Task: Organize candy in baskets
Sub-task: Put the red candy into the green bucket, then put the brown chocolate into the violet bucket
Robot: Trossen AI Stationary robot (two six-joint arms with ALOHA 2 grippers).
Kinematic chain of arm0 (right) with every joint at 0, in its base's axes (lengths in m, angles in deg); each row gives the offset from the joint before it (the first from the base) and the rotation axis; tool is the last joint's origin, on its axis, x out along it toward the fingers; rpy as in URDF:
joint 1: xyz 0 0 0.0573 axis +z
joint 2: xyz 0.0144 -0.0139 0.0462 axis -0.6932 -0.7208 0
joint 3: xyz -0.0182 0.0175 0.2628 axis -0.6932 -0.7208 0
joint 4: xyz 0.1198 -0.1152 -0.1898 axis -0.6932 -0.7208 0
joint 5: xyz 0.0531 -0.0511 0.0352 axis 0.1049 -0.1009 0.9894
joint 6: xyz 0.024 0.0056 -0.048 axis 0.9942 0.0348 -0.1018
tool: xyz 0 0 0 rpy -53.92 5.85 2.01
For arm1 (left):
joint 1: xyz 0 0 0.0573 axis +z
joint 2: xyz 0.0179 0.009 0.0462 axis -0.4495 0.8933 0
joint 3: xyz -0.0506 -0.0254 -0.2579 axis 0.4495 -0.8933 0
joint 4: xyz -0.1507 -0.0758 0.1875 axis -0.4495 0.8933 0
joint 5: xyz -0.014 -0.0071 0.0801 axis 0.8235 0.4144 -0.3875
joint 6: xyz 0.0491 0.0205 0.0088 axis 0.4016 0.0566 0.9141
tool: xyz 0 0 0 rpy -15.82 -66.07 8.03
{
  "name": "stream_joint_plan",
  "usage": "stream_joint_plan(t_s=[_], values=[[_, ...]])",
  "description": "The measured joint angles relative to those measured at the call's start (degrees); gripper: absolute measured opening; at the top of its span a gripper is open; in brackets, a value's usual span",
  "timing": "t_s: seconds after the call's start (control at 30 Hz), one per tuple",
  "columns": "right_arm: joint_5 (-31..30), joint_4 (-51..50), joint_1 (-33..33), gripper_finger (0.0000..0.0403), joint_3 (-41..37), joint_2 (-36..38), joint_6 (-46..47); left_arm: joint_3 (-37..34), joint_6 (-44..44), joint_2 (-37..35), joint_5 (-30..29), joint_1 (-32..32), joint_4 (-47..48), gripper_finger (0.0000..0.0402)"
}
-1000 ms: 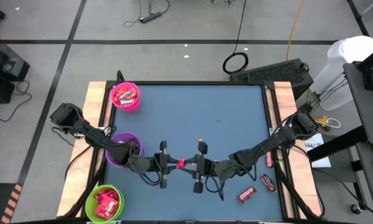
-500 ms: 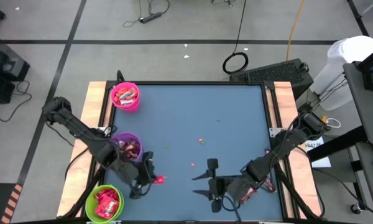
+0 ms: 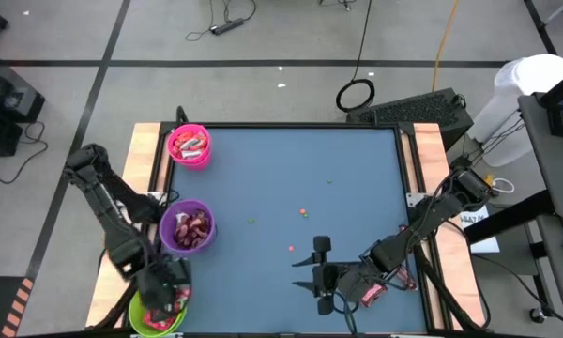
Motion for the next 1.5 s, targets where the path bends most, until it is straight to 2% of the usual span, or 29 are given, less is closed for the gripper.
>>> stream_joint_plan(t_s=[0.2, 0.37, 0.53, 0.67, 0.77, 1.07, 1.2, 1.3, 1.43, 1.5], values=[[0.6, -0.5, -0.8, 0.0189, 0.0, 0.0, 0.0, 0.0, -12.0, 0.0, -2.6, -7.0, 0.7, 0.0033], [1.6, -1.5, -1.1, 0.0189, 0.0, 0.0, 0.0, -1.0, -15.4, 0.0, -8.7, -11.3, 0.8, 0.0034], [1.7, -4.8, -1.3, 0.0189, 0.0, 0.0, 0.6, -2.2, -20.7, 0.1, -6.0, -12.7, 0.8, 0.0034], [1.5, -5.4, -1.6, 0.0187, 0.0, 0.0, 1.0, -2.2, -24.2, 0.1, -6.2, -14.2, 1.7, 0.0038], [1.5, -5.4, -1.6, 0.0187, 0.0, 0.0, 1.0, -2.3, -28.6, 0.1, -5.1, -14.3, 4.8, 0.0063], [1.5, -7.1, -1.6, 0.0187, -0.1, 0.0, 1.9, -1.6, -26.5, -1.7, -5.4, -13.5, 4.7, 0.0175], [1.5, -8.0, -1.6, 0.0187, -0.1, 0.0, 2.1, -0.6, -23.5, -4.7, -12.4, -13.6, 4.6, 0.0198], [1.9, -10.1, -1.6, 0.0187, -0.1, 0.0, 5.6, -0.6, -20.3, -6.7, -22.1, -13.5, 4.7, 0.0201], [8.8, -14.8, -1.6, 0.0187, -0.1, 0.0, 14.0, -0.6, -12.8, -7.1, -35.0, -12.7, 4.6, 0.0201], [13.2, -17.7, -1.6, 0.0187, -0.1, 0.0, 19.4, -1.0, -8.7, -7.0, -37.5, -11.0, 2.9, 0.0199]])
